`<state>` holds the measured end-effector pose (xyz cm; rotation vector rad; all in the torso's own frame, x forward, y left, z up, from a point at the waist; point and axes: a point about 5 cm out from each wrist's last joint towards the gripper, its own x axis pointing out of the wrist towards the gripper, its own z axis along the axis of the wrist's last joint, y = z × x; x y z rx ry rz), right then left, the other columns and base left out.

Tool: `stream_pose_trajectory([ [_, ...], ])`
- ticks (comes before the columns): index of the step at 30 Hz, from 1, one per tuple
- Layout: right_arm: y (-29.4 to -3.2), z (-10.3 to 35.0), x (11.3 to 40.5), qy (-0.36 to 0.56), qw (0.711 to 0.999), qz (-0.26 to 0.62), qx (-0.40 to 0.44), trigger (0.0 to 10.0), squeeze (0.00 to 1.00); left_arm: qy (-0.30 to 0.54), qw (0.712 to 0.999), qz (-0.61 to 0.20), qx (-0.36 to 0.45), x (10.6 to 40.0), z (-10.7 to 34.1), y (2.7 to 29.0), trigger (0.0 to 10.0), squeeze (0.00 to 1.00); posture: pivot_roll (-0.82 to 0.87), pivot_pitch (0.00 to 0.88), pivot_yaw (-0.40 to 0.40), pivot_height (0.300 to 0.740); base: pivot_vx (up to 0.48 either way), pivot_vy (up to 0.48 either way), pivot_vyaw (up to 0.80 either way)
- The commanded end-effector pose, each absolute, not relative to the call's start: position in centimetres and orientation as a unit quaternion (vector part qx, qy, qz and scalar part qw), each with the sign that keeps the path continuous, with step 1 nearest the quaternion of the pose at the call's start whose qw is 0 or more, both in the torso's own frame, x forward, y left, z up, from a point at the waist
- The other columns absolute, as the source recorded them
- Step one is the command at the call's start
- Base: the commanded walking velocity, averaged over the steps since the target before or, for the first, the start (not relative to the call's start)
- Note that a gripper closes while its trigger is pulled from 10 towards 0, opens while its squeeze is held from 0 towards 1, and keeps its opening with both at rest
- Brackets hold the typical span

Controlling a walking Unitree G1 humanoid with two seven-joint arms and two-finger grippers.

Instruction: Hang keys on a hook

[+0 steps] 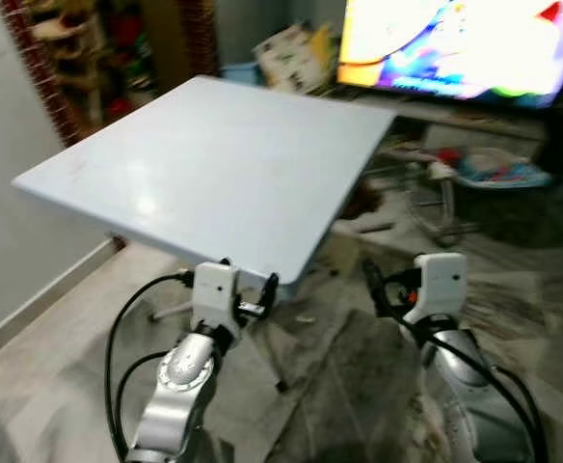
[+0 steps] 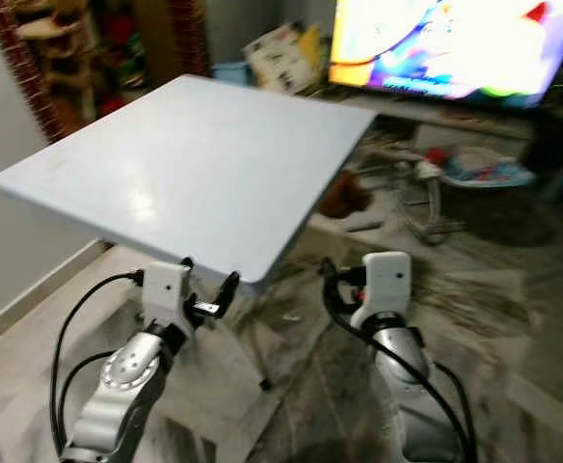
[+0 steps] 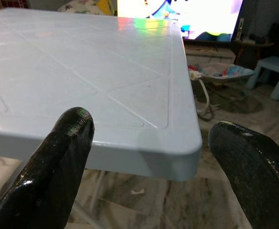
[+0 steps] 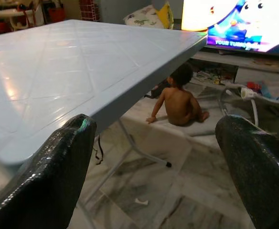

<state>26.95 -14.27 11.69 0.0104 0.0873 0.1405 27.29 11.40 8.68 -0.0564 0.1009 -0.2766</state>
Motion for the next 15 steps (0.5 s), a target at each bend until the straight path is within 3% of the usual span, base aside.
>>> stream_pose_trajectory([
  [1, -14.75, 11.99, 27.02, 0.038, 0.997, 0.064, -0.001, 10.0, 0.0, 0.049, 0.988, -0.144, -0.037, 27.38, 8.77, 11.01, 10.0, 0.0, -0.07, 0.0, 0.059, 0.74, 0.0, 0.0, -0.8],
  [15, -15.06, 12.1, 27.21, 0.034, 0.998, 0.053, -0.006, 10.0, 0.0, 0.06, 0.987, -0.136, -0.056, 27.45, 8.55, 11.14, 10.0, 0.0, -0.07, 0.0, 0.062, 0.74, 0.0, 0.0, -0.8],
])
